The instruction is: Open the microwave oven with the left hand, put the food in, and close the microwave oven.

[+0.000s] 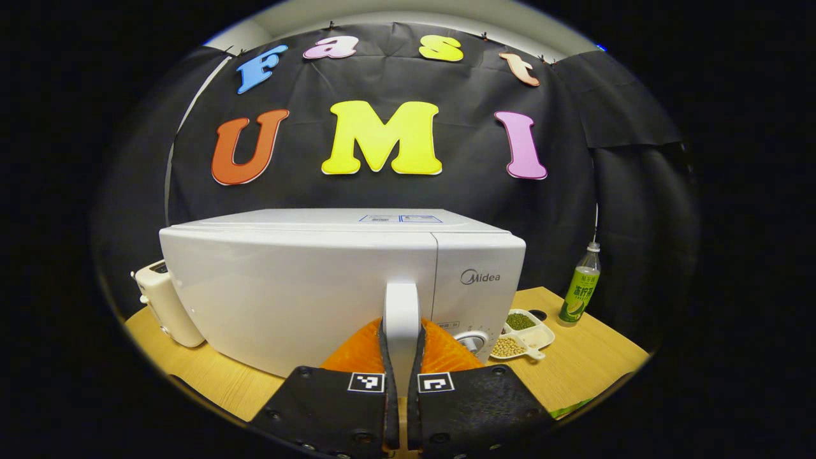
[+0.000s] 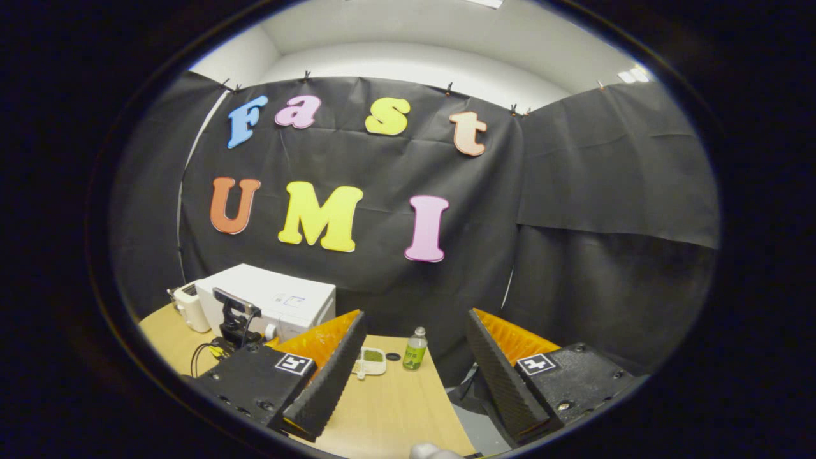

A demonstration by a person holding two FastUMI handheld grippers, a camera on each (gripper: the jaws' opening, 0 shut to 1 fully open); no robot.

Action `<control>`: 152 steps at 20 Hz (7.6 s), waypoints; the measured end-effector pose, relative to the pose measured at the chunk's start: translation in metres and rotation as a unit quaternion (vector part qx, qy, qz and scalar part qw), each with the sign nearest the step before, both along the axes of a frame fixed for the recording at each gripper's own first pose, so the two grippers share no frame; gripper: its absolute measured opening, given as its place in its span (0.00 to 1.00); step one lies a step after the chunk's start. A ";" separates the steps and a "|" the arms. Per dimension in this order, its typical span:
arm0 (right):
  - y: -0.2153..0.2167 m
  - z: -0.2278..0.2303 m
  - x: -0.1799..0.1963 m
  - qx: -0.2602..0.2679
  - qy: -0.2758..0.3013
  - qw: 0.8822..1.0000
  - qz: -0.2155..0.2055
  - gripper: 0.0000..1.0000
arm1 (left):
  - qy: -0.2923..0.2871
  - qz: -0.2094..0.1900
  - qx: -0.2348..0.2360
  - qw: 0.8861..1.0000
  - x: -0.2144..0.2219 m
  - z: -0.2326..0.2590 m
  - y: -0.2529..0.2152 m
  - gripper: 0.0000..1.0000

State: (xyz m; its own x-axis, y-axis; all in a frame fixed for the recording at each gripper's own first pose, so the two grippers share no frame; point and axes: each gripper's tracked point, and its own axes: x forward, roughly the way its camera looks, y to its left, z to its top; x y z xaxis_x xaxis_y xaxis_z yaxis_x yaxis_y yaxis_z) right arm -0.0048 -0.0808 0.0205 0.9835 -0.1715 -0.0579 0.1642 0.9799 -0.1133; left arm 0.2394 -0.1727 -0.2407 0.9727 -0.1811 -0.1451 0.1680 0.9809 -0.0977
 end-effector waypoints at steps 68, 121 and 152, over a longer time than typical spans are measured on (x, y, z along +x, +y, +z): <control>0.161 -0.369 0.086 0.368 0.445 0.771 0.270 0.72 | -0.004 0.187 0.117 0.975 -0.297 0.158 0.215 0.96; 0.404 -0.326 0.351 0.298 0.052 0.953 -0.003 0.80 | 0.010 0.161 0.127 0.979 -0.284 0.077 0.369 0.97; 0.121 -0.095 0.065 0.074 0.071 0.994 0.038 0.91 | -0.056 0.104 0.075 0.990 -0.259 0.159 0.322 0.63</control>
